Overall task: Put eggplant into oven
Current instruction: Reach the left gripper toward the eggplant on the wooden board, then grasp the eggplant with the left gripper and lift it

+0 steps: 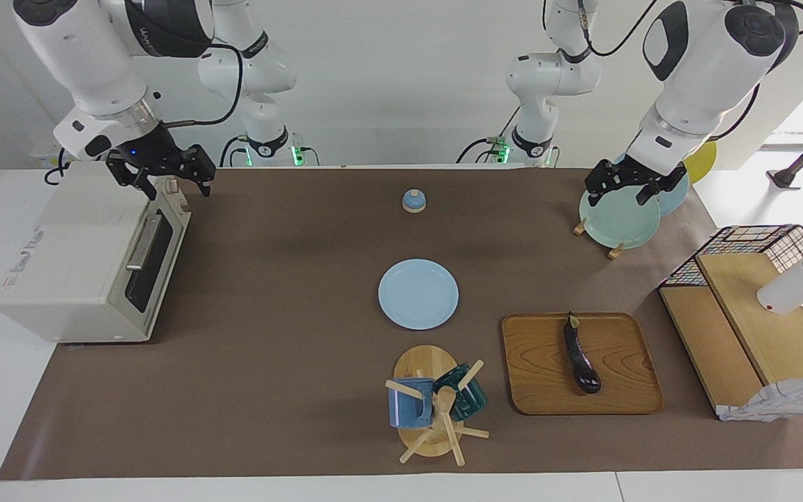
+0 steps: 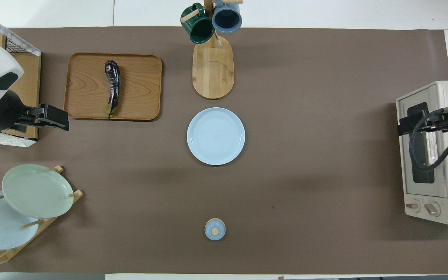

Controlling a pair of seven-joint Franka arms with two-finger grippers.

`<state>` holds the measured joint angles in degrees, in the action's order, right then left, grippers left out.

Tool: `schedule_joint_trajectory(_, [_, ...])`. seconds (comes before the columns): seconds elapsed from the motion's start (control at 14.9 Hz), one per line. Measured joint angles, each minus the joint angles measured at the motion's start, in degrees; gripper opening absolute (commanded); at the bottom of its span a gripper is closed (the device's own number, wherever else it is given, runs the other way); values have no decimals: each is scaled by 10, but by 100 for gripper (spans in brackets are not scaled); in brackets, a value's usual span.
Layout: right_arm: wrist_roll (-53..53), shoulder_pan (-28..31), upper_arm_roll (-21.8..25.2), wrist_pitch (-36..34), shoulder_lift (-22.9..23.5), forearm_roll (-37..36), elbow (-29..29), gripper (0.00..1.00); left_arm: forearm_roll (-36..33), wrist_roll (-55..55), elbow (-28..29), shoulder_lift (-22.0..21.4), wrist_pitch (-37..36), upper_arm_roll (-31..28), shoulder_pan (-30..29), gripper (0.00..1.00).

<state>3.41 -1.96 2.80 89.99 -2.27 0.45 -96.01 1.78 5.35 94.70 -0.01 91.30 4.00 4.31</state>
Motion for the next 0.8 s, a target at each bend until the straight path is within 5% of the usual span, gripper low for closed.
schedule_joint_trajectory(0.13, [0, 2, 3, 0, 0, 0, 0, 100, 0, 1, 4, 0, 21, 0, 0, 100])
schedule_joint_trajectory(0.2, [0, 3, 6, 0, 0, 0, 0, 80, 1, 1, 6, 1, 29, 0, 0, 100])
schedule_joint_trajectory(0.27, [2, 5, 7, 0, 0, 0, 0, 41, 5, 1, 8, 5, 41, 0, 0, 100])
schedule_joint_trajectory(0.4, [6, 6, 7, 2, 0, -1, 0, 0, 11, 1, 10, 30, 76, 0, 0, 100])
schedule_joint_trajectory(0.8, [112, 24, 8, 124, -12, -16, -82, 0, 12, -14, -58, 232, 216, -1, -1, 100])
